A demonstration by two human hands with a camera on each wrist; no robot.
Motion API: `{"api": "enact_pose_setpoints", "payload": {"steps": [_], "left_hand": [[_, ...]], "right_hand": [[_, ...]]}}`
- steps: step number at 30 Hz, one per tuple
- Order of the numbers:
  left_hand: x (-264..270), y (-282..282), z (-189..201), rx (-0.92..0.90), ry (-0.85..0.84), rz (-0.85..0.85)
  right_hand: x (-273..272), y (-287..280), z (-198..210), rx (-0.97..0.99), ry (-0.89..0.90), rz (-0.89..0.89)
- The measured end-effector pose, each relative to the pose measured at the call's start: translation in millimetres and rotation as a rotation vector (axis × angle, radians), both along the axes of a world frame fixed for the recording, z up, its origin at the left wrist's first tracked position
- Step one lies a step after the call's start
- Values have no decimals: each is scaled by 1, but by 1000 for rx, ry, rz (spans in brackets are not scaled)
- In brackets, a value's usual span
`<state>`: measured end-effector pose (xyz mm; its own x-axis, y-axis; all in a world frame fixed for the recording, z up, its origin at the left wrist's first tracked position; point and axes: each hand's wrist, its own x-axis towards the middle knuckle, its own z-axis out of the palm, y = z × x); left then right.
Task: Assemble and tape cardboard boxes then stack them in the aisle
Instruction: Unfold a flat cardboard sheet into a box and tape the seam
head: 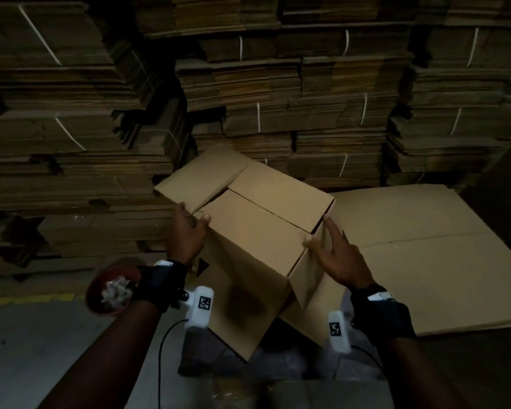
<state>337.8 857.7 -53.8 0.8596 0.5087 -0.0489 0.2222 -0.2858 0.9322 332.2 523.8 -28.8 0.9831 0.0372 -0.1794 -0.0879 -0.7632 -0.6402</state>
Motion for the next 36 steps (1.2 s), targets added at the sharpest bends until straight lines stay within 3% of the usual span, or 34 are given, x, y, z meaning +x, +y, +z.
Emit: {"api": "enact_pose_setpoints", "payload": {"steps": [4, 8, 12, 19, 24, 29, 36], "left_hand": [[35, 3, 11, -63, 59, -11], [59, 12, 23, -90, -17, -95], [49, -4, 43, 2, -69, -336], [32, -15, 33, 841, -46, -887], [11, -37, 35, 1231, 20, -1013], [3, -52, 45, 1295, 165, -1074], [3, -42, 65, 1124, 44, -1059]], "right_hand": [[-16, -7, 1, -171, -125, 62], [-22, -9, -2, -249, -342, 186], [-26, 7, -3, -239, -477, 278], [-19, 20, -2, -263, -419, 377], [-8, 9, 3, -256, -334, 441], [2, 5, 8, -293, -216, 503], [23, 32, 36, 0, -408, 455]]}}
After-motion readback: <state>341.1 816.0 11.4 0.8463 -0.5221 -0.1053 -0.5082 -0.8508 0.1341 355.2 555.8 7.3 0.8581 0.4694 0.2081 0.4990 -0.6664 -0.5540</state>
